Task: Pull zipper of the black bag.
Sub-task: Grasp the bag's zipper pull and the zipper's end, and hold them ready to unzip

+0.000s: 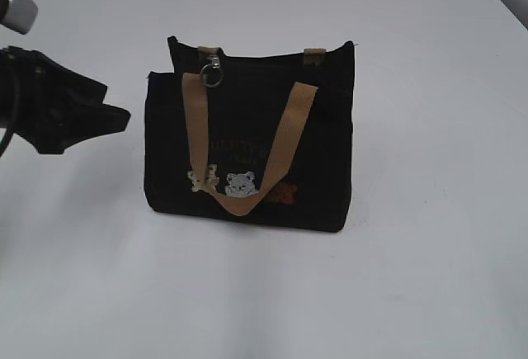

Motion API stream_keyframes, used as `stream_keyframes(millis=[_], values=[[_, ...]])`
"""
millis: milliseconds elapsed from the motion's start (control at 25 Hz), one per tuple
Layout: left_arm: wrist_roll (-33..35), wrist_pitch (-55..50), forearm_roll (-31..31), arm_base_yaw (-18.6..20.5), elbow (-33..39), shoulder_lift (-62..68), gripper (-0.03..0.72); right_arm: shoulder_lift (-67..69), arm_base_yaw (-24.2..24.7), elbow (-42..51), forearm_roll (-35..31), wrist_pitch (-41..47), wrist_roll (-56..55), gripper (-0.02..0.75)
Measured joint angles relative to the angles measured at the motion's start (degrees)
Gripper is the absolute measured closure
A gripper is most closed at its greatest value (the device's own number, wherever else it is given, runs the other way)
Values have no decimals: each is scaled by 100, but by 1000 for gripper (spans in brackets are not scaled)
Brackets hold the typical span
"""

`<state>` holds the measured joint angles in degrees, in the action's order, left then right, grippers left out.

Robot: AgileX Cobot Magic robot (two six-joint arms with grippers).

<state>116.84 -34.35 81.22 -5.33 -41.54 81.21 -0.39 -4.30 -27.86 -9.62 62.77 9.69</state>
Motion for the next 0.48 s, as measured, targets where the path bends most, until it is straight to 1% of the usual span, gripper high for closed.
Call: stream_keyframes(millis=[120, 280, 360, 440, 480], values=[[222, -240, 184, 0, -314, 676, 213, 0, 0, 0, -7, 0, 0, 339], [295, -291, 238, -81, -669, 1302, 204, 0, 0, 0, -17, 0, 5, 339], [296, -278, 251, -269, -860, 1551, 204, 35, 0, 0, -54, 0, 63, 339], [296, -254, 263, -574, -1054, 1820, 209, 219, 0, 0, -201, 0, 263, 339], [296, -242, 268, -705, -1152, 1921, 239, 383, 0, 0, -359, -6, 464, 339]])
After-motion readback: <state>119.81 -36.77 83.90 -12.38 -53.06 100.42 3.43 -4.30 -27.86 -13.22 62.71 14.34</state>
